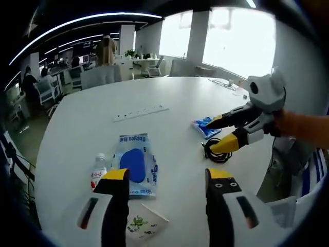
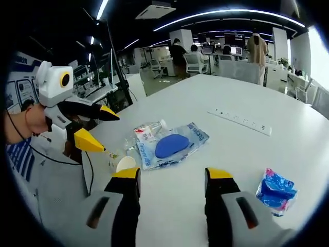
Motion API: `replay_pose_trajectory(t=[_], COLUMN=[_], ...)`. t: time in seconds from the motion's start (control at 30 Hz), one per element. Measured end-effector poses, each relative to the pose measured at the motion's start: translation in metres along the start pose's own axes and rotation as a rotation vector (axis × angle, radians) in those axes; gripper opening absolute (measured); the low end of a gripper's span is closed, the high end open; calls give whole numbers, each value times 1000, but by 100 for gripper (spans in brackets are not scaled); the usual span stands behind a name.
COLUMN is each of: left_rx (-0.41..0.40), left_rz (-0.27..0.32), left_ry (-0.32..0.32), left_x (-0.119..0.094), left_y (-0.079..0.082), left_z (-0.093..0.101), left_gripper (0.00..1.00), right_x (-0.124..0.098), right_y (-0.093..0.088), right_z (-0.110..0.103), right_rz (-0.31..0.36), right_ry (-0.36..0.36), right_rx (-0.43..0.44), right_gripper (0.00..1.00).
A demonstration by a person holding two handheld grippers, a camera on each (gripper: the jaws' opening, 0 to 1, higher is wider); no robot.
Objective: Arrange the tabletop items into an orderly group along one side of the table until the central work area is clear of visible clutter.
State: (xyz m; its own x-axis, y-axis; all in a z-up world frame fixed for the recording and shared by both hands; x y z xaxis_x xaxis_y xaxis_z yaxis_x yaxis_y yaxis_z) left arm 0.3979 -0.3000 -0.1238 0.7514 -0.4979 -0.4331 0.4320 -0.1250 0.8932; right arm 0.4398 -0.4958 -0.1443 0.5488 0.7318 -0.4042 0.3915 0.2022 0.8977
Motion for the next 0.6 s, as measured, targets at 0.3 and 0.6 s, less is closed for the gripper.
replay_pose_trajectory(t=[0.3, 0.6], left_rx=[-50, -72], left_rz=[1, 17], left_ry=[53, 88], left_x=[-35, -61], left_y=[-13, -18], left_z=[-23, -45], left_gripper=[65, 67], right_x=[19, 39], right_y=[-3, -7], right_z=[-28, -53], right_rz=[-30, -58], right_ry=[62, 123], right_rx=[-14, -29], right_gripper=[50, 49])
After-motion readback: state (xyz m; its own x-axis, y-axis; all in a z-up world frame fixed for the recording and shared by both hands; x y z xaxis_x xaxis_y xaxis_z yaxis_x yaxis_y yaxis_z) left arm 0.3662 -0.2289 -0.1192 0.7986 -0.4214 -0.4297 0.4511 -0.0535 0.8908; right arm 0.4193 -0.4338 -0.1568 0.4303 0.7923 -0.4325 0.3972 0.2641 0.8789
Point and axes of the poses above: the point that each gripper's makers call its tool centre point, and the gripper's own axes: x roughly forward along the fingers, z roughly to its right, y roughly out of its top, the point moved 7 cm from there along -x, roughly backward along the fingers, and after that the axes turned 11 degrees about z, right-handed, at the moved point
